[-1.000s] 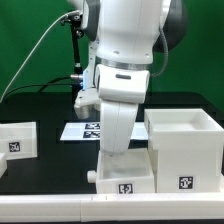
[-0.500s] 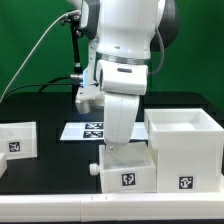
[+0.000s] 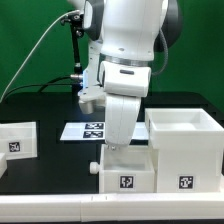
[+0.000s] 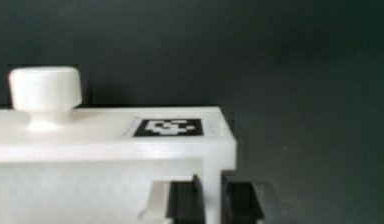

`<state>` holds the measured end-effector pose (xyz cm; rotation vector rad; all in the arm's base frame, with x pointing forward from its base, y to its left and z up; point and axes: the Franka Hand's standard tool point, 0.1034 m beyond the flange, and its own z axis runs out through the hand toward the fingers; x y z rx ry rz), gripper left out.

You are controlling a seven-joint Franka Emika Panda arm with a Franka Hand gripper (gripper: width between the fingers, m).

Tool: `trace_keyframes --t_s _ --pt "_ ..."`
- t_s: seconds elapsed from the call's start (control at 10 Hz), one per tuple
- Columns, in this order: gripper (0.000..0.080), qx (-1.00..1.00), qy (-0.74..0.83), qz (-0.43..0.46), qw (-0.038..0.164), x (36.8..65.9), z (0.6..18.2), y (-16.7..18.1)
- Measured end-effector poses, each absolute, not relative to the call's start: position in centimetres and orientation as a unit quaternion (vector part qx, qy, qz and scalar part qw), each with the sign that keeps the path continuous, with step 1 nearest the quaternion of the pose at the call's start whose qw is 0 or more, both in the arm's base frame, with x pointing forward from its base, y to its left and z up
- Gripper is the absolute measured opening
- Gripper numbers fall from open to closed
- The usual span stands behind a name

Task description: Assemble drawer

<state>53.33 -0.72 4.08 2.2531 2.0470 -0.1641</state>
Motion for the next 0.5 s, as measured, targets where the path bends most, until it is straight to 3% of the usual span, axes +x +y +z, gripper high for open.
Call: trace_keyframes --t_s 0.5 --pt "0.0038 0.744 0.664 -0.068 0.042 53.41 4.08 -1.01"
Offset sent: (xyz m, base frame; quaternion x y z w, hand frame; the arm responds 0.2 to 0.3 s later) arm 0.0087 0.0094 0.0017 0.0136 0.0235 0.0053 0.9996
